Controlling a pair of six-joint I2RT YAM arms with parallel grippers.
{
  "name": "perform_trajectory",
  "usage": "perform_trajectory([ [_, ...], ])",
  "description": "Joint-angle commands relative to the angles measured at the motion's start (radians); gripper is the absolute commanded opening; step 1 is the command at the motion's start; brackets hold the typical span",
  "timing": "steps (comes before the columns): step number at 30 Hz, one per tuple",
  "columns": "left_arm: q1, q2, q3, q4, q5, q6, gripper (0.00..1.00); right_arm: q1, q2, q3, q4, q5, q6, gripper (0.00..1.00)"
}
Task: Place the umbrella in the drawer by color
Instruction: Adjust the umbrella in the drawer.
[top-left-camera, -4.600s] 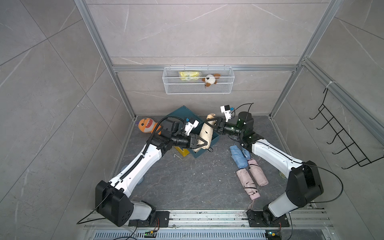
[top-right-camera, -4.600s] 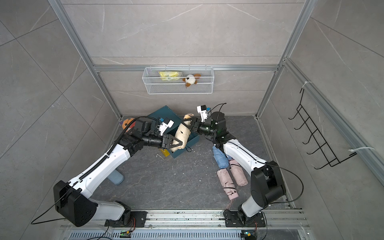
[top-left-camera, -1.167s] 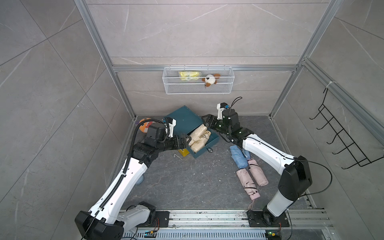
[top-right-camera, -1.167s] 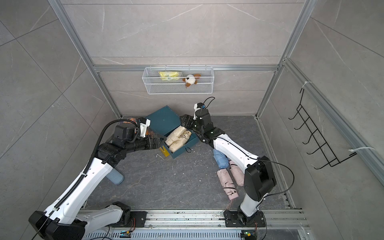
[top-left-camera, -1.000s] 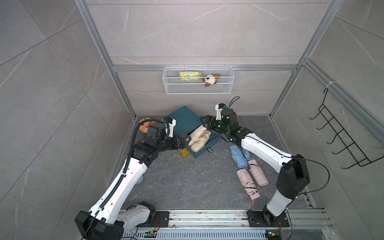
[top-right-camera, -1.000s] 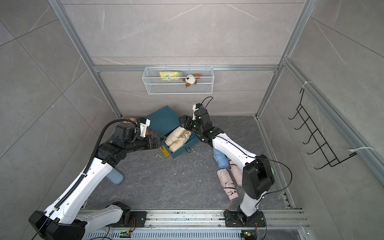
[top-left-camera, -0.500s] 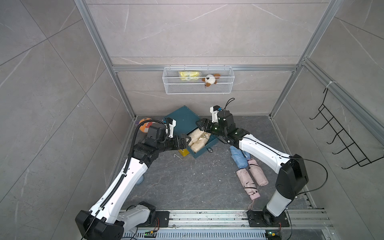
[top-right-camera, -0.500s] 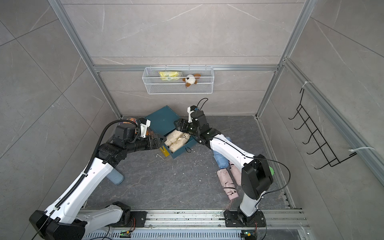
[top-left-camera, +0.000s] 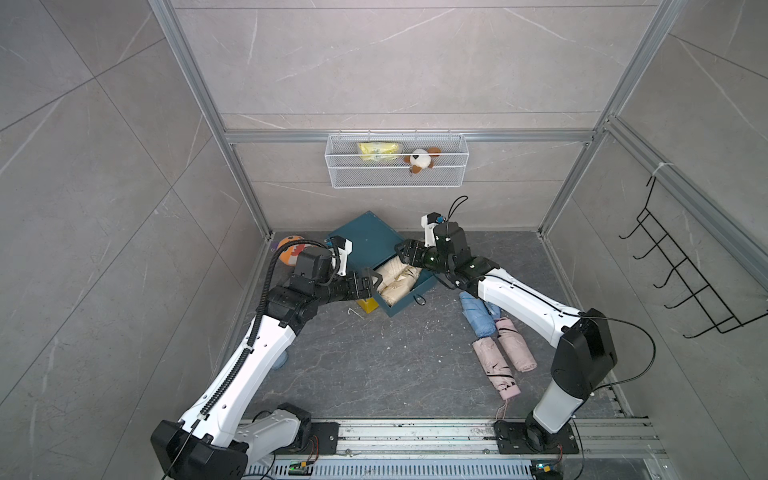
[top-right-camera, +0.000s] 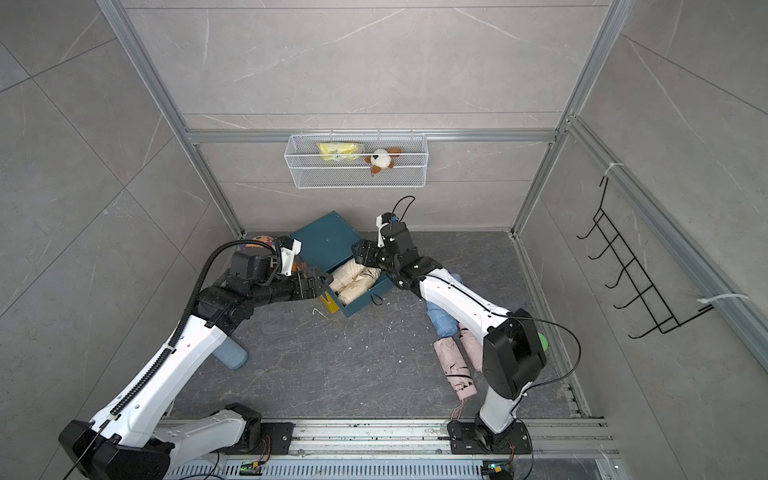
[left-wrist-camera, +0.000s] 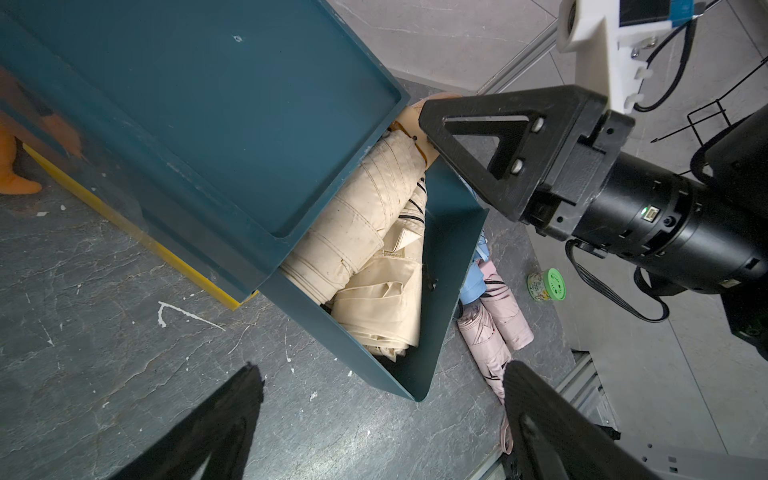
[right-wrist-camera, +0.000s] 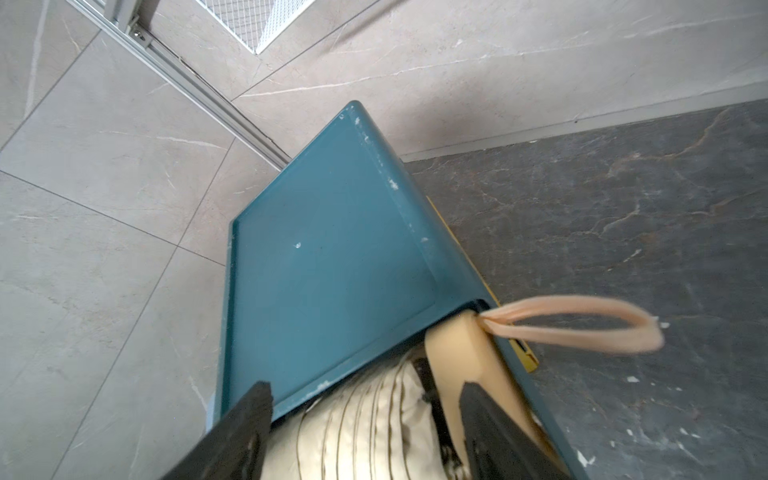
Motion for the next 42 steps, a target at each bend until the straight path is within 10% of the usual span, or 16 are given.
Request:
perform_trajectory([
  [1, 0.001, 0.004, 0.003, 0.028, -0.004, -0.008, 0.93, 0.0, -0.027, 0.031, -0.074, 0.062, -0.064, 0.75],
  [42, 0.01, 0.014, -0.015, 0.049, -0.005, -0.019, 0.93, 0.055, 0.145, 0.223, -0.198, -0.033, -0.109, 0.74],
])
